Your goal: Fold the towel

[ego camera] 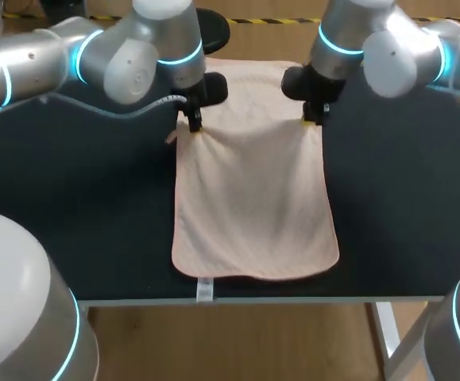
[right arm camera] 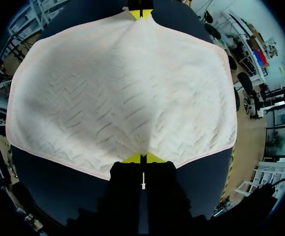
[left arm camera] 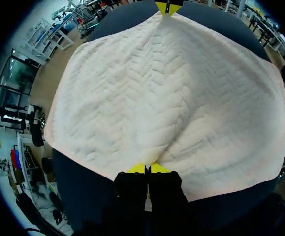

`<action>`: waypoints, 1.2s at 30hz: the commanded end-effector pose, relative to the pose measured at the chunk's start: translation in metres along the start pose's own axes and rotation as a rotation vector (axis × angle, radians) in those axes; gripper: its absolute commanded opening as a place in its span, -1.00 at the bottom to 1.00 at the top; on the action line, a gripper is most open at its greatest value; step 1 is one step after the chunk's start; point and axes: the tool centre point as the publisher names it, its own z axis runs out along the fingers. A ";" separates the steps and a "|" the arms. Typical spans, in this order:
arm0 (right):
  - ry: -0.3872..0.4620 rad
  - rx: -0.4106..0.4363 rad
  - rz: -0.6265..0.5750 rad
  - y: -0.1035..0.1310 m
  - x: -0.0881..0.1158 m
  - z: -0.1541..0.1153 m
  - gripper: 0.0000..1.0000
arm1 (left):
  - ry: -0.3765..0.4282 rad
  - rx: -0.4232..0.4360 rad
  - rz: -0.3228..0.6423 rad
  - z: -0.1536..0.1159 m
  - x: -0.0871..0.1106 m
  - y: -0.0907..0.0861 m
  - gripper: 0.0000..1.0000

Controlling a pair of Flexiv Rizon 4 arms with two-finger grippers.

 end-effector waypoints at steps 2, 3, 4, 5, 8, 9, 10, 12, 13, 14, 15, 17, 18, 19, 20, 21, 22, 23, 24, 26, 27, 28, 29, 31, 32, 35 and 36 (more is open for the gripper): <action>-0.075 -0.019 -0.027 -0.001 -0.004 -0.059 -1.00 | -0.137 0.006 -0.028 -0.073 -0.013 0.008 -1.00; -0.093 -0.019 -0.038 0.001 -0.008 -0.067 -1.00 | -0.162 0.006 -0.038 -0.081 -0.020 0.007 -1.00; -0.112 -0.022 -0.045 0.002 -0.013 -0.074 -1.00 | -0.192 0.011 -0.043 -0.090 -0.027 0.007 -1.00; -0.129 -0.031 -0.050 0.003 -0.018 -0.083 -1.00 | -0.221 0.014 -0.051 -0.100 -0.035 0.006 -1.00; -0.179 -0.043 -0.072 0.009 -0.036 -0.108 -1.00 | -0.307 0.020 -0.052 -0.129 -0.058 0.001 -1.00; -0.199 -0.049 -0.081 0.011 -0.042 -0.118 -1.00 | -0.331 0.019 -0.055 -0.137 -0.065 -0.001 -1.00; -0.220 -0.052 -0.092 0.013 -0.048 -0.128 -1.00 | -0.351 0.021 -0.055 -0.145 -0.072 -0.004 -1.00; -0.255 -0.067 -0.113 0.017 -0.059 -0.147 -1.00 | -0.397 0.019 -0.052 -0.161 -0.085 -0.009 -1.00; -0.271 -0.072 -0.126 0.020 -0.065 -0.156 -1.00 | -0.419 0.017 -0.056 -0.168 -0.091 -0.011 -1.00; -0.294 -0.067 -0.142 0.022 -0.071 -0.165 -1.00 | -0.446 0.018 -0.056 -0.177 -0.097 -0.013 -1.00; -0.314 -0.069 -0.152 0.024 -0.076 -0.174 -1.00 | -0.471 0.022 -0.063 -0.186 -0.103 -0.016 -1.00; -0.342 -0.072 -0.173 0.028 -0.087 -0.189 -1.00 | -0.520 0.026 -0.081 -0.203 -0.115 -0.020 -1.00; -0.359 -0.072 -0.184 0.030 -0.094 -0.196 -1.00 | -0.547 0.022 -0.089 -0.212 -0.120 -0.023 -1.00; -0.379 -0.068 -0.198 0.032 -0.101 -0.203 -1.00 | -0.570 0.018 -0.096 -0.220 -0.125 -0.026 -1.00; -0.408 -0.057 -0.214 0.034 -0.108 -0.210 -1.00 | -0.591 0.022 -0.095 -0.227 -0.131 -0.029 -1.00; -0.422 -0.061 -0.222 0.036 -0.114 -0.218 -1.00 | -0.617 0.019 -0.099 -0.234 -0.136 -0.032 -1.00; -0.437 -0.060 -0.231 0.038 -0.121 -0.227 -1.00 | -0.635 0.020 -0.099 -0.240 -0.141 -0.034 -1.00; -0.462 -0.047 -0.244 0.040 -0.128 -0.237 -1.00 | -0.651 0.027 -0.102 -0.246 -0.146 -0.037 -1.00; -0.481 -0.047 -0.250 0.042 -0.134 -0.245 -1.00 | -0.674 0.021 -0.102 -0.253 -0.152 -0.040 -1.00; -0.514 -0.045 -0.260 0.044 -0.147 -0.261 -1.00 | -0.707 0.029 -0.114 -0.266 -0.163 -0.043 -1.00; -0.534 -0.045 -0.264 0.045 -0.152 -0.268 -1.00 | -0.728 0.024 -0.116 -0.272 -0.169 -0.045 -1.00; -0.547 -0.049 -0.275 0.046 -0.158 -0.276 -1.00 | -0.741 0.030 -0.124 -0.278 -0.174 -0.046 -1.00; -0.563 -0.048 -0.275 0.047 -0.164 -0.283 -1.00 | -0.756 0.035 -0.135 -0.284 -0.179 -0.046 -1.00; -0.598 -0.042 -0.289 0.050 -0.173 -0.297 -1.00 | -0.788 0.036 -0.150 -0.297 -0.187 -0.047 -1.00; -0.611 -0.047 -0.293 0.051 -0.177 -0.304 -1.00 | -0.805 0.034 -0.161 -0.303 -0.191 -0.047 -1.00; -0.650 -0.031 -0.310 0.056 -0.186 -0.316 -1.00 | -0.842 0.037 -0.191 -0.318 -0.200 -0.047 -1.00; -0.656 -0.026 -0.310 0.056 -0.187 -0.317 -1.00 | -0.850 0.035 -0.197 -0.320 -0.200 -0.047 -1.00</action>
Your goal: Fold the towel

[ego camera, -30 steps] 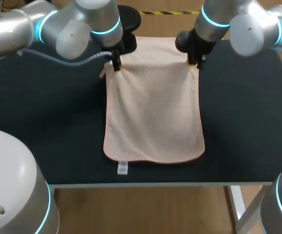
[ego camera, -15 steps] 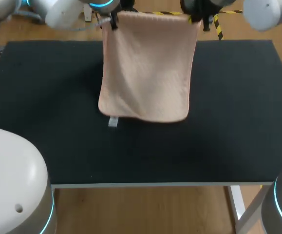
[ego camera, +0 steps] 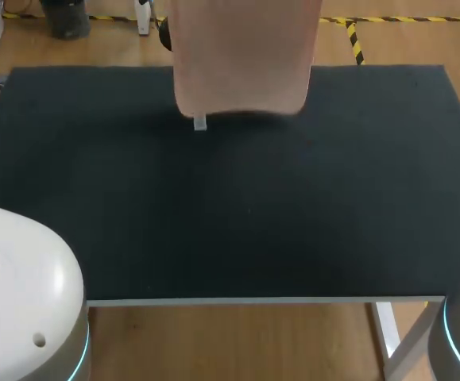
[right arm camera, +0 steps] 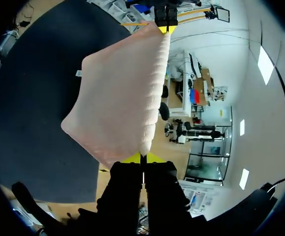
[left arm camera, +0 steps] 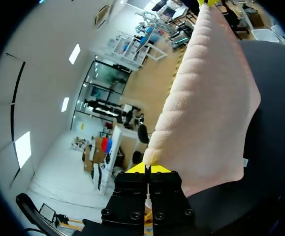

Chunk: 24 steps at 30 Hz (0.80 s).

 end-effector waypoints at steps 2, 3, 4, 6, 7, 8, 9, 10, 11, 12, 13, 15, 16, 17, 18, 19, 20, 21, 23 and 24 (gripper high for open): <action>-0.007 0.011 -0.003 0.001 -0.007 -0.004 -1.00 | -0.015 -0.038 -0.020 -0.011 -0.006 -0.001 -1.00; 0.003 0.006 -0.007 0.001 -0.003 -0.003 -1.00 | -0.010 -0.035 -0.021 -0.013 -0.002 0.001 -1.00; 0.017 0.001 -0.010 0.003 0.003 -0.002 -1.00 | -0.001 -0.038 -0.018 -0.014 0.004 0.002 -1.00; 0.054 -0.009 -0.021 0.007 0.019 0.001 -1.00 | 0.036 -0.045 -0.019 -0.017 0.020 0.008 -1.00; 0.072 -0.013 -0.027 0.009 0.028 0.002 -1.00 | 0.056 -0.052 -0.014 -0.019 0.032 0.012 -1.00; 0.095 -0.023 -0.031 0.011 0.038 0.004 -1.00 | 0.085 -0.060 -0.007 -0.021 0.044 0.015 -1.00; 0.120 -0.026 -0.032 0.013 0.050 0.005 -1.00 | 0.108 -0.067 0.002 -0.023 0.057 0.018 -1.00; 0.147 -0.038 -0.033 0.016 0.063 0.004 -1.00 | 0.135 -0.078 0.008 -0.025 0.069 0.023 -1.00; 0.173 -0.048 -0.032 0.018 0.075 0.004 -1.00 | 0.171 -0.078 0.000 -0.028 0.082 0.028 -1.00; 0.193 -0.052 -0.032 0.020 0.086 0.005 -1.00 | 0.189 -0.084 0.010 -0.032 0.093 0.032 -1.00; 0.215 -0.063 -0.024 0.022 0.096 0.003 -1.00 | 0.209 -0.101 0.009 -0.036 0.105 0.037 -1.00; 0.254 -0.076 -0.017 0.028 0.118 -0.002 -1.00 | 0.246 -0.109 -0.001 -0.047 0.123 0.047 -1.00; 0.276 -0.091 -0.002 0.029 0.126 -0.002 -1.00 | 0.267 -0.116 -0.007 -0.052 0.131 0.051 -1.00; 0.288 -0.094 0.000 0.032 0.135 -0.004 -1.00 | 0.286 -0.113 -0.012 -0.058 0.139 0.056 -1.00; 0.298 -0.098 0.008 0.034 0.144 -0.007 -1.00 | 0.300 -0.123 -0.012 -0.063 0.147 0.059 -1.00; 0.316 -0.112 0.029 0.036 0.151 -0.009 -1.00 | 0.321 -0.126 -0.018 -0.068 0.155 0.063 -1.00; 0.324 -0.116 0.038 0.037 0.158 -0.012 -1.00 | 0.339 -0.126 -0.022 -0.073 0.163 0.067 -1.00; 0.333 -0.117 0.046 0.039 0.165 -0.014 -1.00 | 0.356 -0.138 -0.024 -0.078 0.170 0.071 -1.00; 0.358 -0.133 0.056 0.043 0.178 -0.018 -1.00 | 0.386 -0.147 -0.020 -0.088 0.183 0.077 -1.00; 0.372 -0.142 0.065 0.046 0.184 -0.021 -1.00 | 0.402 -0.151 -0.022 -0.092 0.189 0.079 -1.00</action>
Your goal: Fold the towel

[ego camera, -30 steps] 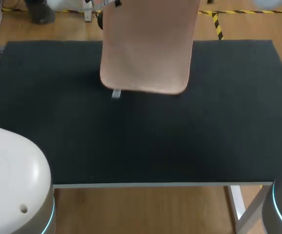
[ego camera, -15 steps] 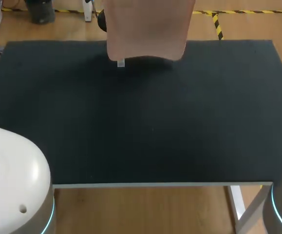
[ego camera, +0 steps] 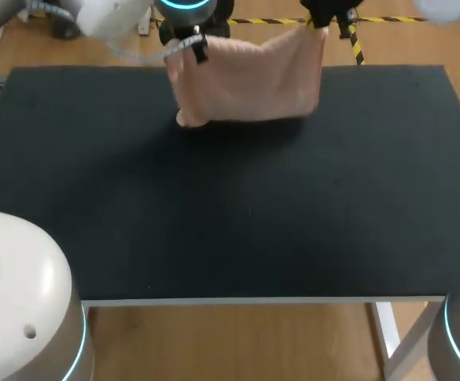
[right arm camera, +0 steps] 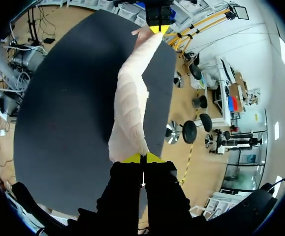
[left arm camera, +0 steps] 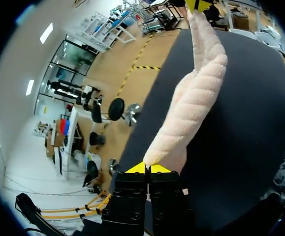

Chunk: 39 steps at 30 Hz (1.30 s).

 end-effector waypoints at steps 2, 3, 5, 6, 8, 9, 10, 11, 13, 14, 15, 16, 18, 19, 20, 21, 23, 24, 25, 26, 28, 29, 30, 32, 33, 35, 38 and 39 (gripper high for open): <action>0.030 -0.028 0.007 0.005 0.043 -0.003 -1.00 | 0.029 0.003 0.019 -0.013 0.029 0.026 -1.00; 0.042 -0.030 0.011 0.006 0.048 -0.001 -1.00 | 0.043 -0.003 0.016 -0.013 0.033 0.028 -1.00; 0.060 -0.034 0.021 0.007 0.057 0.006 -1.00 | 0.061 -0.008 0.024 -0.011 0.039 0.032 -1.00; 0.073 -0.032 0.027 0.007 0.060 0.010 -1.00 | 0.073 -0.021 0.022 -0.008 0.041 0.035 -1.00; 0.098 -0.032 0.034 0.007 0.067 0.019 -1.00 | 0.099 -0.030 0.030 -0.001 0.045 0.037 -1.00; 0.114 -0.028 0.038 0.007 0.069 0.023 -1.00 | 0.109 -0.039 0.033 0.003 0.047 0.038 -1.00; 0.127 -0.029 0.042 0.007 0.072 0.028 -1.00 | 0.126 -0.044 0.038 0.008 0.050 0.038 -1.00; 0.138 -0.024 0.042 0.006 0.074 0.033 -1.00 | 0.145 -0.049 0.045 0.014 0.053 0.038 -1.00; 0.165 -0.019 0.054 0.003 0.078 0.043 -1.00 | 0.188 -0.063 0.059 0.027 0.060 0.037 -1.00; 0.177 -0.012 0.058 0.002 0.080 0.049 -1.00 | 0.210 -0.068 0.062 0.034 0.064 0.037 -1.00; 0.191 -0.006 0.061 0.001 0.082 0.054 -1.00 | 0.231 -0.083 0.070 0.042 0.068 0.036 -1.00; 0.203 -0.003 0.065 -0.001 0.084 0.060 -1.00 | 0.256 -0.084 0.077 0.049 0.072 0.035 -1.00; 0.229 0.008 0.070 -0.004 0.088 0.073 -1.00 | 0.295 -0.104 0.090 0.062 0.080 0.034 -1.00; 0.240 0.012 0.074 -0.006 0.090 0.079 -1.00 | 0.317 -0.106 0.094 0.070 0.085 0.034 -1.00; 0.250 0.019 0.077 -0.008 0.091 0.086 -1.00 | 0.338 -0.119 0.096 0.078 0.089 0.033 -1.00; 0.264 0.022 0.079 -0.010 0.093 0.092 -1.00 | 0.354 -0.126 0.105 0.086 0.093 0.033 -1.00; 0.291 0.032 0.087 -0.014 0.095 0.107 -1.00 | 0.386 -0.136 0.114 0.100 0.100 0.030 -1.00; 0.301 0.038 0.090 -0.016 0.096 0.115 -1.00 | 0.402 -0.143 0.117 0.107 0.102 0.029 -1.00; 0.306 0.041 0.094 -0.019 0.096 0.122 -1.00 | 0.410 -0.154 0.126 0.115 0.104 0.028 -1.00; 0.318 0.048 0.098 -0.021 0.097 0.129 -1.00 | 0.421 -0.162 0.127 0.123 0.105 0.026 -1.00; 0.324 0.056 0.101 -0.027 0.094 0.142 -1.00 | 0.432 -0.163 0.129 0.136 0.104 0.024 -1.00; 0.329 0.061 0.106 -0.030 0.092 0.147 -1.00 | 0.434 -0.165 0.130 0.143 0.102 0.022 -1.00; 0.330 0.063 0.107 -0.032 0.090 0.153 -1.00 | 0.435 -0.165 0.131 0.149 0.100 0.020 -1.00; 0.333 0.069 0.117 -0.038 0.084 0.164 -1.00 | 0.435 -0.165 0.132 0.160 0.093 0.016 -1.00; 0.333 0.071 0.119 -0.041 0.081 0.167 -1.00 | 0.434 -0.165 0.127 0.166 0.089 0.014 -1.00; 0.335 0.076 0.134 -0.047 0.075 0.178 -1.00 | 0.429 -0.161 0.116 0.177 0.079 0.009 -1.00; 0.338 0.090 0.148 -0.055 0.067 0.190 -1.00 | 0.417 -0.160 0.105 0.189 0.067 0.003 -1.00; 0.344 0.097 0.155 -0.057 0.065 0.194 -1.00 | 0.413 -0.163 0.103 0.195 0.061 0.000 -1.00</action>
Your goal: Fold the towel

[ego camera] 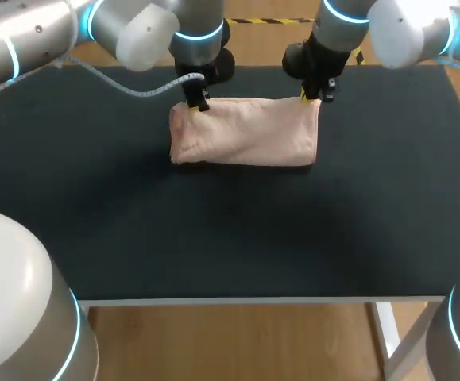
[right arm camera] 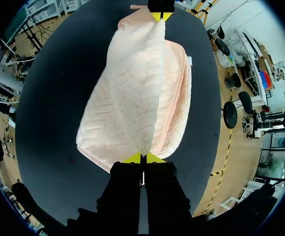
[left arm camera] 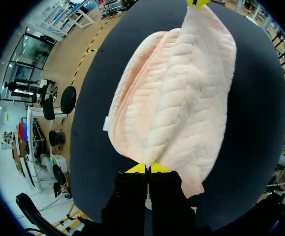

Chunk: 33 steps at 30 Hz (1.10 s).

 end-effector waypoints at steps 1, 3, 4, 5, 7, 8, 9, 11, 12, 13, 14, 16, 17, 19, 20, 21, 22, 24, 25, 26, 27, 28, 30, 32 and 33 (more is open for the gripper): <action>0.058 0.011 0.014 -0.004 -0.027 0.029 -1.00 | 0.071 -0.018 -0.007 0.025 -0.025 -0.018 -1.00; 0.062 0.021 0.020 -0.006 -0.032 0.034 -1.00 | 0.063 -0.018 -0.010 0.029 -0.036 -0.021 -1.00; 0.065 0.025 0.020 -0.008 -0.034 0.036 -1.00 | 0.062 -0.019 -0.010 0.031 -0.040 -0.022 -1.00; 0.066 0.026 0.020 -0.008 -0.036 0.038 -1.00 | 0.056 -0.025 -0.005 0.033 -0.043 -0.023 -1.00; 0.063 0.036 0.009 -0.008 -0.041 0.040 -1.00 | 0.055 -0.031 -0.003 0.037 -0.049 -0.023 -1.00; 0.061 0.042 0.004 -0.008 -0.044 0.042 -1.00 | 0.056 -0.034 -0.004 0.038 -0.051 -0.023 -1.00; 0.058 0.044 0.000 -0.008 -0.046 0.043 -1.00 | 0.056 -0.036 -0.004 0.039 -0.052 -0.022 -1.00; 0.054 0.051 -0.001 -0.008 -0.050 0.043 -1.00 | 0.063 -0.042 -0.004 0.043 -0.054 -0.021 -1.00; 0.053 0.060 -0.004 -0.008 -0.051 0.043 -1.00 | 0.067 -0.046 -0.001 0.044 -0.054 -0.021 -1.00; 0.050 0.062 -0.004 -0.008 -0.052 0.043 -1.00 | 0.071 -0.046 0.005 0.045 -0.054 -0.021 -1.00; 0.047 0.067 -0.004 -0.009 -0.052 0.043 -1.00 | 0.076 -0.047 0.010 0.047 -0.053 -0.022 -1.00; 0.040 0.093 0.009 -0.010 -0.053 0.042 -0.40 | 0.100 -0.049 0.008 0.050 -0.052 -0.022 -0.08; 0.035 0.094 0.017 -0.011 -0.054 0.041 1.00 | 0.111 -0.042 0.012 0.051 -0.052 -0.021 1.00; 0.011 0.094 0.032 -0.013 -0.054 0.037 1.00 | 0.134 -0.032 -0.002 0.053 -0.054 -0.020 1.00; 0.000 0.087 0.038 -0.013 -0.054 0.035 1.00 | 0.134 -0.027 -0.007 0.052 -0.055 -0.018 1.00; -0.011 0.077 0.046 -0.013 -0.053 0.032 1.00 | 0.135 -0.024 -0.017 0.052 -0.057 -0.017 1.00; -0.019 0.071 0.047 -0.013 -0.053 0.030 1.00 | 0.138 -0.019 -0.029 0.051 -0.059 -0.015 1.00; -0.035 0.053 0.056 -0.012 -0.050 0.024 1.00 | 0.141 0.005 -0.048 0.045 -0.062 -0.010 1.00; -0.042 0.041 0.054 -0.011 -0.049 0.020 1.00 | 0.141 0.018 -0.054 0.042 -0.064 -0.008 1.00; -0.050 0.033 0.053 -0.010 -0.047 0.017 1.00 | 0.148 0.045 -0.063 0.037 -0.065 -0.005 1.00; -0.056 0.024 0.054 -0.009 -0.046 0.014 1.00 | 0.147 0.060 -0.064 0.032 -0.066 -0.003 1.00; -0.062 0.014 0.051 -0.009 -0.044 0.010 1.00 | 0.146 0.075 -0.060 0.029 -0.066 -0.001 1.00; -0.071 0.005 0.049 -0.007 -0.041 0.003 1.00 | 0.154 0.133 -0.054 0.016 -0.065 0.004 1.00; -0.085 -0.018 0.045 -0.006 -0.038 -0.004 1.00 | 0.175 0.205 -0.050 0.005 -0.062 0.009 1.00; -0.096 -0.030 0.042 -0.005 -0.037 -0.008 1.00 | 0.184 0.242 -0.046 -0.001 -0.060 0.011 1.00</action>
